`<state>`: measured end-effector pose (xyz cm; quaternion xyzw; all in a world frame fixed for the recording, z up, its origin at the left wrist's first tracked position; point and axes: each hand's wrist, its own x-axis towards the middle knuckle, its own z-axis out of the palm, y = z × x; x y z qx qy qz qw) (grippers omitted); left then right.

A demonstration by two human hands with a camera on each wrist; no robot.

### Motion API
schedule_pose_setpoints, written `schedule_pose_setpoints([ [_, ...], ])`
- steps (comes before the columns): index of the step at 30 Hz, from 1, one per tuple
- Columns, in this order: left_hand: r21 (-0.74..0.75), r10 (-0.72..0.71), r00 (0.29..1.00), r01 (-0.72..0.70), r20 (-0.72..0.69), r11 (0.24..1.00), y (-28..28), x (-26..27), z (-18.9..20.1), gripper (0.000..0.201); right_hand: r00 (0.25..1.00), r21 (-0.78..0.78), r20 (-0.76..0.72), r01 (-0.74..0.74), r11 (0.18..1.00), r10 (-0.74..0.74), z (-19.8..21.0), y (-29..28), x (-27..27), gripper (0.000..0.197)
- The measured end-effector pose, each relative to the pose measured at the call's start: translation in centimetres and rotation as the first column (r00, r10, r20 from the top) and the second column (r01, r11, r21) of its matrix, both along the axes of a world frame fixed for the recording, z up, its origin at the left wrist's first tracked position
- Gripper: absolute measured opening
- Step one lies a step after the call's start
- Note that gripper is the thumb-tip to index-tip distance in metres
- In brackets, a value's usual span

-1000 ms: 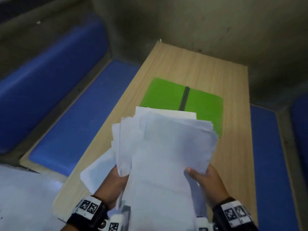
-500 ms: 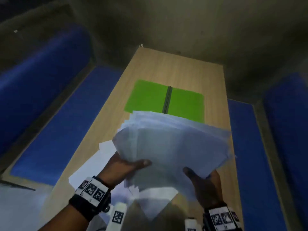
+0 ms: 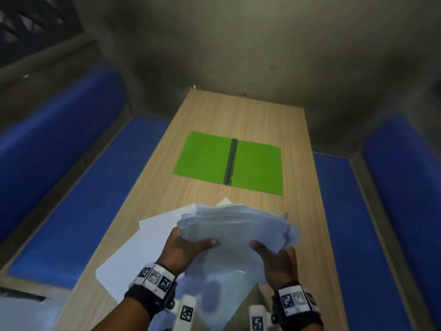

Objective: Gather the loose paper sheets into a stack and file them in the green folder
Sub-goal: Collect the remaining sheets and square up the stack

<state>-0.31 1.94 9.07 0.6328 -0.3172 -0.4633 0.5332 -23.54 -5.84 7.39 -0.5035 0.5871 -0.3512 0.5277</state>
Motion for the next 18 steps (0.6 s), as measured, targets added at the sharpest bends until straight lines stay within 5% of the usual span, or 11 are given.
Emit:
schedule_pose_setpoints([
  [2, -0.030, 0.013, 1.000, -0.012, 0.020, 0.999, 0.1, 0.2, 0.1, 0.049, 1.000, -0.075, -0.008, 0.022, 0.997, -0.022, 0.3, 0.2, -0.4, 0.056],
  [7, -0.021, -0.053, 0.997, 0.054, 0.055, 0.998, 1.0, 0.0, -1.4, 0.071, 0.996, -0.015, -0.068, -0.053, 0.999, 0.051, -1.6, 1.8, -1.3, 0.105],
  [10, -0.035, -0.005, 0.999, 0.006, 0.037, 0.999, 1.1, -0.2, -1.6, 0.083, 1.000, -0.093, 0.006, 0.007, 0.996, -0.007, -1.8, 1.6, -1.7, 0.096],
  [15, -0.007, 0.012, 0.998, -0.011, 0.064, 1.000, 0.8, -0.9, -2.1, 0.061, 0.999, -0.106, 0.039, 0.006, 0.994, -0.002, -2.3, 1.2, -1.5, 0.097],
  [18, -0.004, -0.034, 0.994, 0.035, 0.105, 0.999, 1.6, -0.8, -2.6, 0.082, 0.998, -0.114, 0.052, -0.024, 0.993, 0.030, -2.2, 1.8, -1.9, 0.091],
])
